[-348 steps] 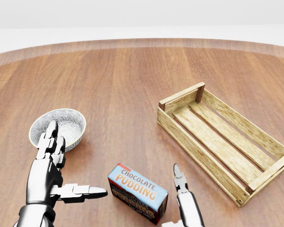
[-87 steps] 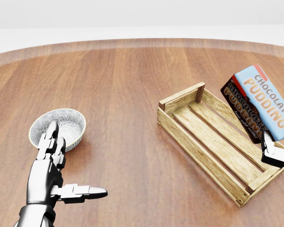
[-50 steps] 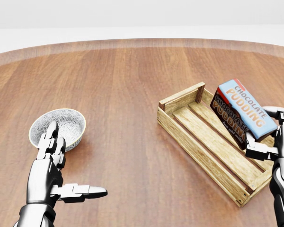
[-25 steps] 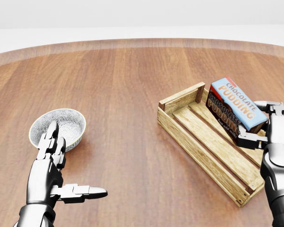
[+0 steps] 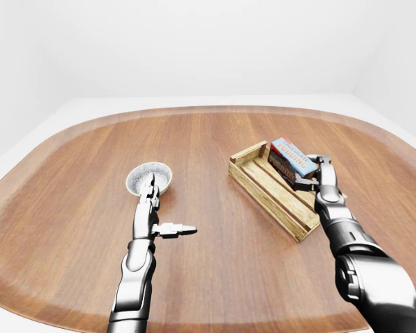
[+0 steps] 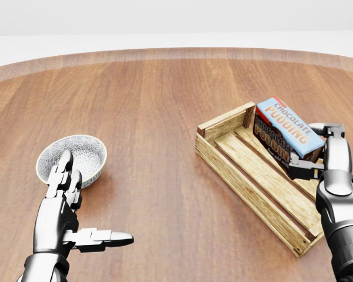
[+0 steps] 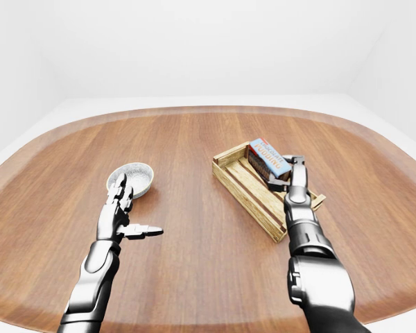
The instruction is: Pick up the chocolate pudding and put it in the tray.
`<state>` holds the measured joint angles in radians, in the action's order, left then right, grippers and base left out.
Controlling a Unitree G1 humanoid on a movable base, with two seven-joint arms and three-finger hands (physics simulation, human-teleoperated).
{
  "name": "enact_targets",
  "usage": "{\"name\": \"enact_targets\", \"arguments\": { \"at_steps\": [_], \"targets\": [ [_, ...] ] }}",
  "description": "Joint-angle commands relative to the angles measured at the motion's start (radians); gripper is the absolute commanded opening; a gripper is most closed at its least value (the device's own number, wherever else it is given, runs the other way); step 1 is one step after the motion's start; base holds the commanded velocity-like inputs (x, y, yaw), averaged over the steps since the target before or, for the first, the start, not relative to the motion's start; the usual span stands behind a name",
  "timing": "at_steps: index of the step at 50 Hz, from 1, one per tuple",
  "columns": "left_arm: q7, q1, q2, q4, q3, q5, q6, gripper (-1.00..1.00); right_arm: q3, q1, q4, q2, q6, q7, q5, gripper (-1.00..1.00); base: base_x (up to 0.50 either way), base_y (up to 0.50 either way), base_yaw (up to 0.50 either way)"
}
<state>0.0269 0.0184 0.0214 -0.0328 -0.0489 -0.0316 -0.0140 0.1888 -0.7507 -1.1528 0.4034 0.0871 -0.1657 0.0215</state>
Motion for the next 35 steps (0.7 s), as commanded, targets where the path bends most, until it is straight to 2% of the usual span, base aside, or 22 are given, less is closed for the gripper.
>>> {"name": "enact_targets", "arguments": {
  "at_steps": [1,33,35],
  "targets": [
    [0.003,-0.001,0.0,0.01,0.002,-0.002,0.013,1.0,-0.006,-0.039,-0.048,-0.004,0.0,-0.036,0.003,-1.0,0.0,0.0,0.0],
    [0.007,-0.005,0.0,0.007,0.004,0.001,0.004,1.0,-0.008,-0.074,-0.138,-0.018,0.0,-0.085,0.08,-1.0,0.0,0.0,0.0],
    [0.007,-0.005,0.0,0.013,0.004,0.001,0.01,1.0,-0.005,-0.075,-0.141,-0.018,0.0,-0.086,0.083,-1.0,0.0,0.0,0.0]
  ]
}}
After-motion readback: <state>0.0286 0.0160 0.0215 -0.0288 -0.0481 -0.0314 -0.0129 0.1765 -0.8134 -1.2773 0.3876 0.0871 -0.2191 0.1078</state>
